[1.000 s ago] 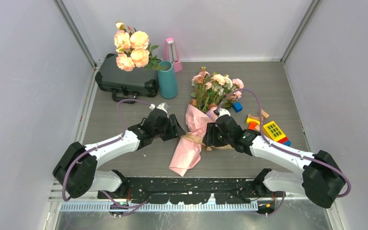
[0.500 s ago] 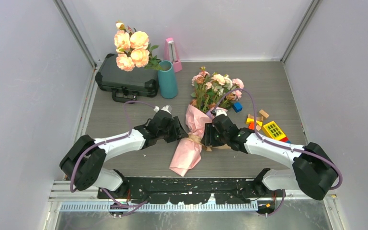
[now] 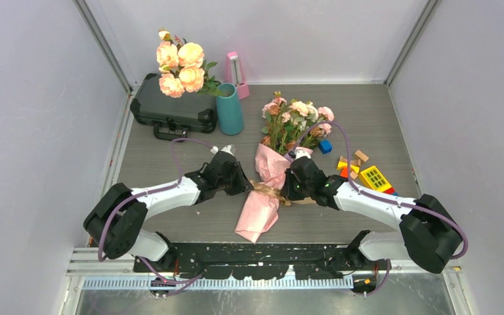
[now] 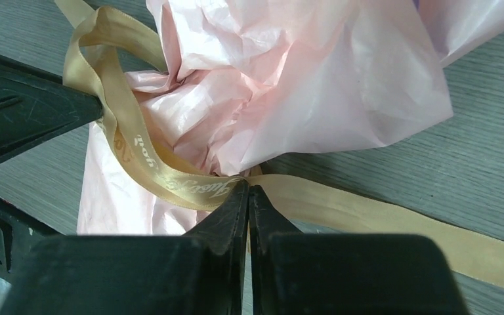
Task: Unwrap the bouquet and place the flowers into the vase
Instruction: Untie the ribbon from the wrapping paper.
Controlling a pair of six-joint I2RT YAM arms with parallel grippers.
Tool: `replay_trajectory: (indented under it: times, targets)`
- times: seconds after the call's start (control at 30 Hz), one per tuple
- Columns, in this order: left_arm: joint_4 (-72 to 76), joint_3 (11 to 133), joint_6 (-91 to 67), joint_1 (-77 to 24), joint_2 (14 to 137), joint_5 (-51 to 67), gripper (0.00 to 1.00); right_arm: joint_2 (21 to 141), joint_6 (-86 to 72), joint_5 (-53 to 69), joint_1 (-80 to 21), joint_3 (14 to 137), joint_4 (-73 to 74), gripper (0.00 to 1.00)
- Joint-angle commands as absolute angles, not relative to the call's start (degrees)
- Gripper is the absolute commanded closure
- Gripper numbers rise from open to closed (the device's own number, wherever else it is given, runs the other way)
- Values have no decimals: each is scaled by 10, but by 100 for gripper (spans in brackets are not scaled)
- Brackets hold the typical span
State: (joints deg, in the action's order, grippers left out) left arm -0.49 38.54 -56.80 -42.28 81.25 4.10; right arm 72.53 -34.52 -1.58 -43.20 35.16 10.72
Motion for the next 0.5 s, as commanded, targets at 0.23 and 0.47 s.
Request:
replay_trajectory:
  times: [0.23, 0.47]
  targets:
    - [-28, 404, -547, -425, 773, 5, 97, 686, -347, -51, -428, 354, 106, 100]
    - [-49, 409, -536, -418, 766, 5, 100, 661, -357, -75, -424, 338, 120, 100]
